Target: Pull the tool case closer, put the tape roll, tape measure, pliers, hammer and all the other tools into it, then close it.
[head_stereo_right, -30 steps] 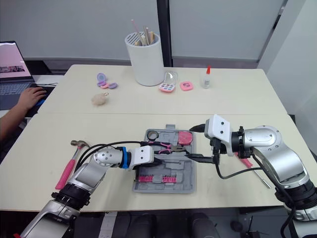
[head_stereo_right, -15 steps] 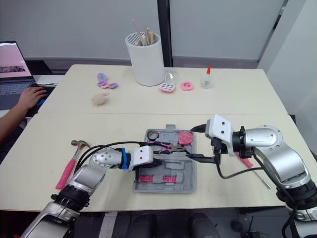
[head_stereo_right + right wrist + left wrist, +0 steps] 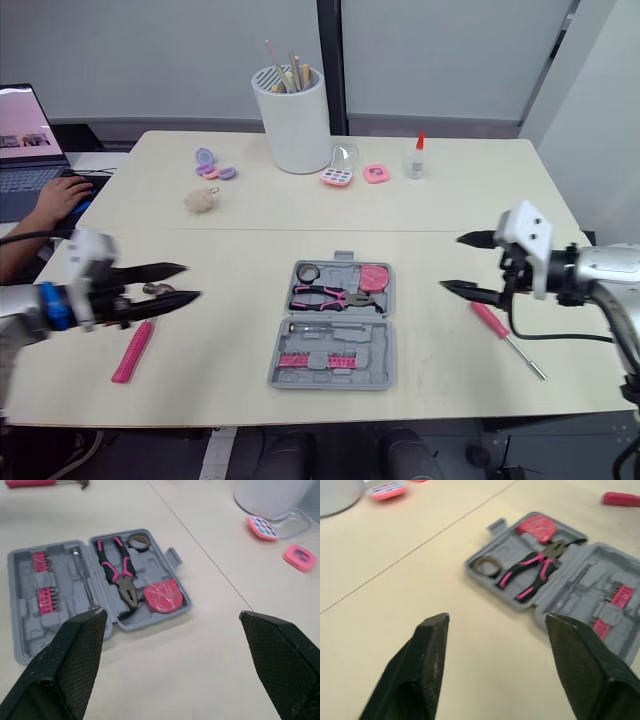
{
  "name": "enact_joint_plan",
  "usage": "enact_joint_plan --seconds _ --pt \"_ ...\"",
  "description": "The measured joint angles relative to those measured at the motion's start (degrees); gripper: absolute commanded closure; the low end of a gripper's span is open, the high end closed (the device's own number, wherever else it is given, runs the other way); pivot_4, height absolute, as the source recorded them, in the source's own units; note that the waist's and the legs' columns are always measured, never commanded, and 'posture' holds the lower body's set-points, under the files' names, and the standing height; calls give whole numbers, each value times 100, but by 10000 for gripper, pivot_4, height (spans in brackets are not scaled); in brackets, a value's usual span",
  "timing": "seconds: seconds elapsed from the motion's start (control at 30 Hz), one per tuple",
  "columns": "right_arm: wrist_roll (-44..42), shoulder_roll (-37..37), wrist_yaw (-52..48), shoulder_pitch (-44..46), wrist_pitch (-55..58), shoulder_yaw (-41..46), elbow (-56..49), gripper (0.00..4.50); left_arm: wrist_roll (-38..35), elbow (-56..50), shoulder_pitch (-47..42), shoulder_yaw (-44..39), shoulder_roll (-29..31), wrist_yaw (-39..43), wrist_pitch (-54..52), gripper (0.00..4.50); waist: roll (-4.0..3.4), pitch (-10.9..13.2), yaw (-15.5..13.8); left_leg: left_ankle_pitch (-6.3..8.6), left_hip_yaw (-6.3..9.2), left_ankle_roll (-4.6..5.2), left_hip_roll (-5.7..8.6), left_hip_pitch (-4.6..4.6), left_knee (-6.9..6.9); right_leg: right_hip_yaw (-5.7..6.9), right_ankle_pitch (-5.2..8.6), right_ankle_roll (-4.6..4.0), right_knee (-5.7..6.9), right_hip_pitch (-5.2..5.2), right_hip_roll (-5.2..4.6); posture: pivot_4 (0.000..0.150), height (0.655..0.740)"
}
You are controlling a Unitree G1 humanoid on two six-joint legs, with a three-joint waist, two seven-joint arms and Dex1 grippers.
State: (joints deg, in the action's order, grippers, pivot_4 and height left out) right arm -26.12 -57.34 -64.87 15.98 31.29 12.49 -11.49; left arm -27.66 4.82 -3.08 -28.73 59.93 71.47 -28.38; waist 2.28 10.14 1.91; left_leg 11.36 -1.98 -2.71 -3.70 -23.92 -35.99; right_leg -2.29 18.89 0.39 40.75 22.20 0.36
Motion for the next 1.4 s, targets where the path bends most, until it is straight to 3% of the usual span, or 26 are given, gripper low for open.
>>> enact_joint_plan --seconds 0.07,0.33,0.53,1.4 --pt "6 -157 -78 -305 -7 381 335 0 23 823 192 -498 323 169 38 303 0 0 -2 0 -3 0 0 2 2 -1 1 -1 0 3 -3 1500 7400" --pt "44 -312 -307 -991 -300 857 1008 0 247 2961 54 -805 773 312 585 303 -4 2 -4 0 -13 0 -2 3 4 -4 4 -2 1 6 -9 1500 7400" --pt "43 -311 -253 -994 -380 875 1090 0 497 4297 -514 -693 1011 329 1253 303 -3 2 0 0 -16 0 -2 2 6 -4 2 -4 2 8 -9 1500 7400" --pt "191 -325 -182 -810 -459 753 1184 0 677 4737 -740 -451 1016 284 1753 303 -2 1 -1 0 -17 0 -2 2 6 -3 -3 -13 6 8 -11 1500 7400"
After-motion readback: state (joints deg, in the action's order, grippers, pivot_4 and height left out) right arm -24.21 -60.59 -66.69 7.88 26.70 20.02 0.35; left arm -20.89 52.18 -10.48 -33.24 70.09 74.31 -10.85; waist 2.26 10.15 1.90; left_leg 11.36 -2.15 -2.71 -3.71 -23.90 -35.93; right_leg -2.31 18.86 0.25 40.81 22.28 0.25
